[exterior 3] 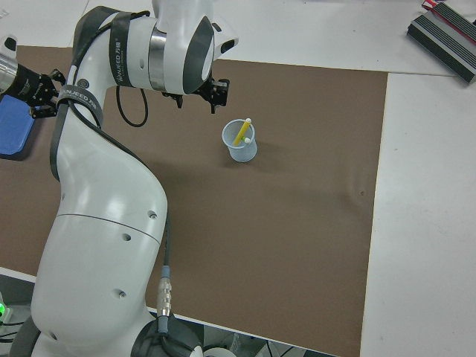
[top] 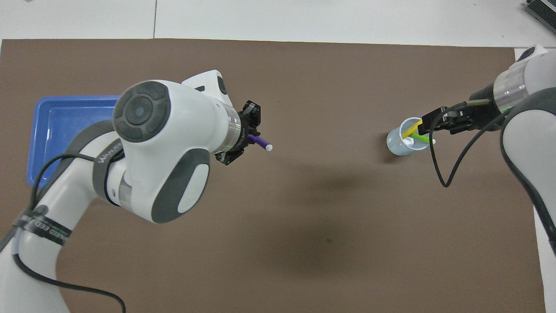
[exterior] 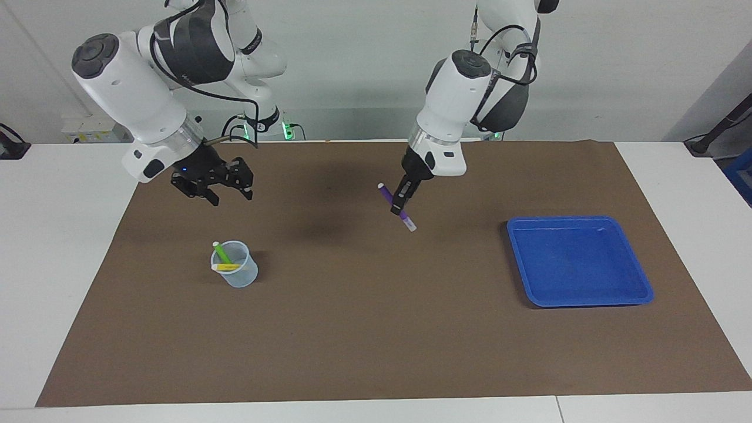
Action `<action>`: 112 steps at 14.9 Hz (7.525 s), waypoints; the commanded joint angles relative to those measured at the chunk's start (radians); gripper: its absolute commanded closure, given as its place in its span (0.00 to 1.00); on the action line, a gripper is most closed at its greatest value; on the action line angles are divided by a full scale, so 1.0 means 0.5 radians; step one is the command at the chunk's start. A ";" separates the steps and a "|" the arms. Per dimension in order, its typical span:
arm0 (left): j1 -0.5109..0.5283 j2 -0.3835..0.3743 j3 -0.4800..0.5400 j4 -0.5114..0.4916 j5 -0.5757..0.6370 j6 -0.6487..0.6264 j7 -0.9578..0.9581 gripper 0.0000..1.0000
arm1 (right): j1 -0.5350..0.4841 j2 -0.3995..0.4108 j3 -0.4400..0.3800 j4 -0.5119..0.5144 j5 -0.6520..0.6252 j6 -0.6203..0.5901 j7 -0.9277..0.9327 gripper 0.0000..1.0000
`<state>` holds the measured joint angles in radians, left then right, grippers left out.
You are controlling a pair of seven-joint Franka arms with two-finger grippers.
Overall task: Right arm passes pens to left for tray arrangement
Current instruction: 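Carry the purple pen to the tray with the left gripper while the right gripper returns, then lower the purple pen into the tray and open the left gripper, then pull the green pen from the cup with the right gripper, then bring the green pen toward the left gripper while the left gripper approaches, then grasp the green pen with the left gripper and open the right gripper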
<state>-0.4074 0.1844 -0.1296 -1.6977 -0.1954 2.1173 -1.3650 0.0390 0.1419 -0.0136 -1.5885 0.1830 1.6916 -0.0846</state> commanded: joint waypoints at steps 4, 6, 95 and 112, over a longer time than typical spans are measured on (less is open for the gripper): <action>0.483 -0.083 -0.017 -0.047 0.023 -0.356 1.059 1.00 | -0.124 -0.054 0.015 -0.440 -0.096 0.387 -0.380 0.22; 0.609 -0.099 -0.017 -0.053 0.020 -0.467 1.400 1.00 | -0.124 -0.051 0.018 -0.538 -0.127 0.519 -0.383 0.23; -0.182 -0.065 -0.204 -0.173 -0.465 0.610 -1.323 0.05 | 0.474 -0.225 0.043 -0.222 0.846 0.102 1.519 0.94; -0.170 -0.163 -0.195 -0.154 -0.462 0.392 -1.286 0.57 | 0.471 -0.229 0.043 -0.222 0.843 0.102 1.501 0.94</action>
<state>-0.4881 0.1211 -0.2353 -1.7691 -0.4121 2.3351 -2.0193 0.2781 0.0588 0.0070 -1.6596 0.5756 1.7141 0.6656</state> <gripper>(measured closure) 0.568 0.828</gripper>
